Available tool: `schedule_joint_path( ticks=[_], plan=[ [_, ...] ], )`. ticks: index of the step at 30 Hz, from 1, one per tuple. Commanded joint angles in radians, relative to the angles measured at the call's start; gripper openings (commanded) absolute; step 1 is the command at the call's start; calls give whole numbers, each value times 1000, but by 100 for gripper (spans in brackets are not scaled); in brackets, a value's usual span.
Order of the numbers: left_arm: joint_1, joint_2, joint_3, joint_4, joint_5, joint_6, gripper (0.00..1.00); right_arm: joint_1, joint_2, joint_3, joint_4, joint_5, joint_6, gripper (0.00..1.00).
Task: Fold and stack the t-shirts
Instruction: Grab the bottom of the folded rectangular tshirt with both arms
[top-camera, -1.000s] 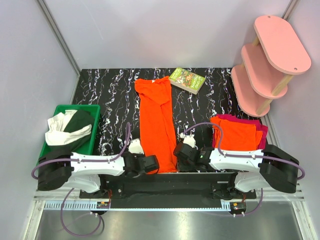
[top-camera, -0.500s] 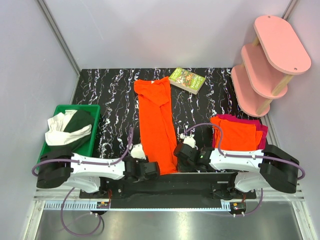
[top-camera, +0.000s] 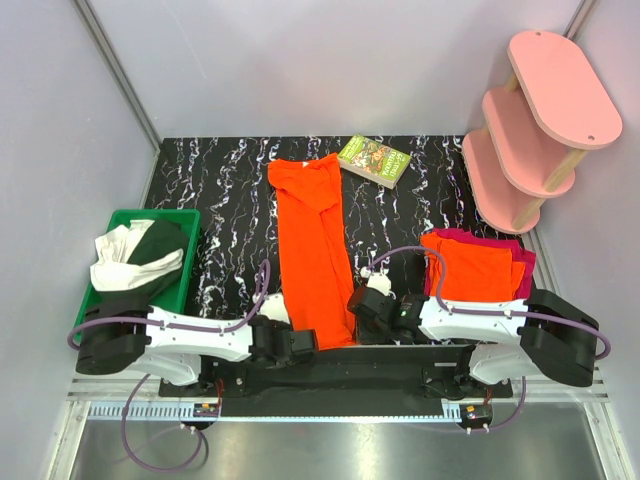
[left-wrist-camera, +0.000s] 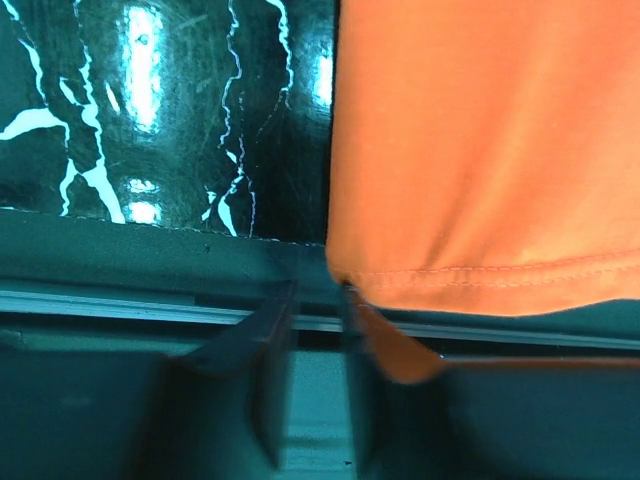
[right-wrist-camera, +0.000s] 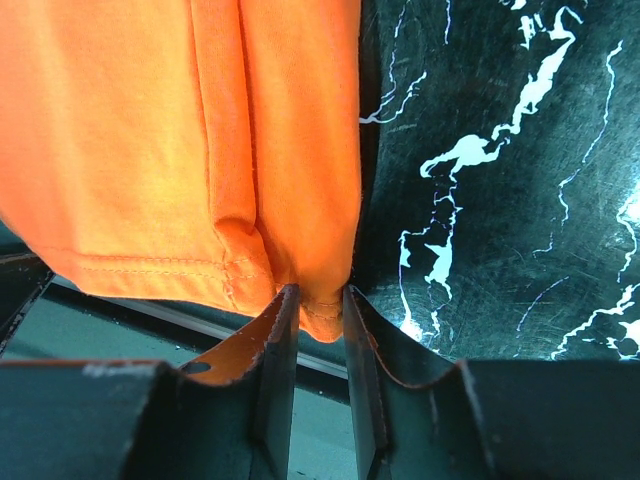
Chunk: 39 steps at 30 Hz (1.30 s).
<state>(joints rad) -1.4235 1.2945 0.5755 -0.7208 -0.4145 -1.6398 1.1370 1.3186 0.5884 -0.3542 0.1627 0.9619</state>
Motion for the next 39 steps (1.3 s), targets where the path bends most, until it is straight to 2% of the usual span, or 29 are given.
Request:
schedule_joint_path(
  ticks=[1, 8, 22, 32, 39],
  plan=[
    [-8, 3, 14, -25, -24, -20, 38, 7, -1, -22, -80, 8, 6, 33],
    [-35, -44, 40, -38, -81, -11, 45, 7, 2, -19, -81, 8, 5, 34],
    [-69, -75, 118, -97, -179, 9, 42, 7, 13, -6, -86, 11, -8, 34],
    [-69, -37, 54, -104, -155, -84, 43, 7, 33, 8, -88, 8, -17, 34],
    [-66, 22, 14, -48, -152, -98, 43, 7, 44, 27, -88, 6, -32, 34]
  ],
)
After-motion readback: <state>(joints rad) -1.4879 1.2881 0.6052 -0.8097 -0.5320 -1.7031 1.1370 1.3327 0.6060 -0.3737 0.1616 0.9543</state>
